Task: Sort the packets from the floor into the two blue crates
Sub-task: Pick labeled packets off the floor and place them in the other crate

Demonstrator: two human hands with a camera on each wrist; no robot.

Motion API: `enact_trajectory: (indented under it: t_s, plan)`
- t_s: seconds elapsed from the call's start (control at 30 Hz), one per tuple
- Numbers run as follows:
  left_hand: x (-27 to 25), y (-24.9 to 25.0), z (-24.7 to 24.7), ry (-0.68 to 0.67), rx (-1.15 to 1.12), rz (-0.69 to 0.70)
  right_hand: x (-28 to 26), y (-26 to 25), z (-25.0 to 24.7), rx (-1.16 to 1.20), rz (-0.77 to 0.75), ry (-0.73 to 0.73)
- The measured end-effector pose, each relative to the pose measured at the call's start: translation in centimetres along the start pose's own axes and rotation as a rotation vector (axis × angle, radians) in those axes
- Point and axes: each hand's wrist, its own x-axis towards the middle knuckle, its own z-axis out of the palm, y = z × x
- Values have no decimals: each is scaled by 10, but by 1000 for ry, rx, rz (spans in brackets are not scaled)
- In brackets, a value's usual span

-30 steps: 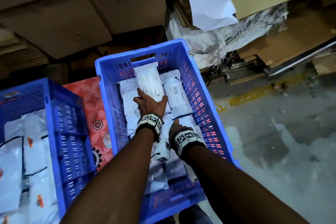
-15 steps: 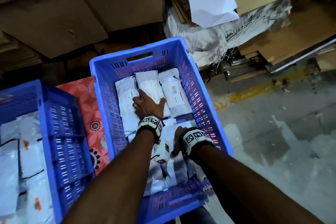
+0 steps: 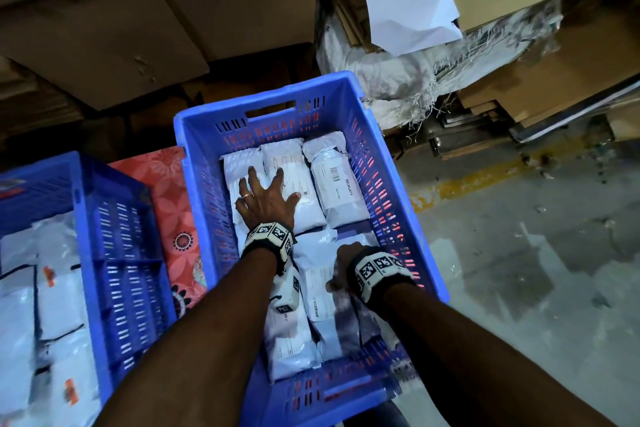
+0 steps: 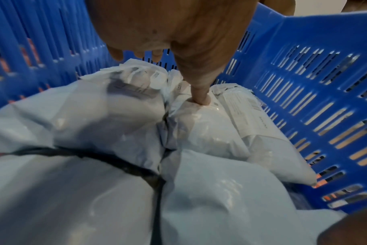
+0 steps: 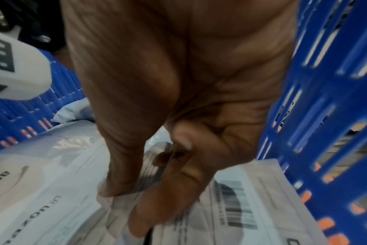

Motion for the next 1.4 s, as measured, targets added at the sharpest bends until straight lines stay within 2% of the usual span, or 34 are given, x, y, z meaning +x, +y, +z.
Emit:
enact_trajectory:
  t_s: [0.13, 0.2, 0.33, 0.47, 0.63, 0.9, 0.97, 1.03, 1.07, 1.13, 1.17, 1.3, 1.4]
  plan:
    - [0, -5, -9, -2, -73, 11, 0, -4, -1, -43, -2, 109]
    - [-4, -7, -10, -46, -67, 30, 1, -8, -8, -80, 9, 156]
    - [-11, -10, -3, -139, -61, 25, 5, -18, -11, -77, 115, 241]
    - [-12, -14, 9, -113, -55, 15, 10, -19, 11, -26, 172, 218]
    - [-12, -20, 20, -73, -30, 36, 13, -11, 23, 22, 162, 236]
    - [-11, -23, 24, -60, -26, 47, 17, -3, 17, -28, 101, 166]
    - [-11, -21, 18, -9, -71, 50, 20, -3, 0, 18, 86, 162]
    - [-10, -21, 16, 100, -142, 33, 23, -7, -22, 129, 129, 278]
    - [-9, -21, 16, 149, -179, 10, 26, -9, -31, 148, 132, 391]
    - [-7, -23, 19, 167, -219, -35, 35, -13, -44, 144, 81, 627]
    - [-6, -24, 22, 149, -206, -38, 42, -13, -46, 162, 45, 689]
    - [-4, -31, 35, 77, -103, -11, 76, -10, -37, 180, 0, 614]
    - [-3, -34, 44, 55, -117, -28, 94, -5, -21, 175, -32, 651]
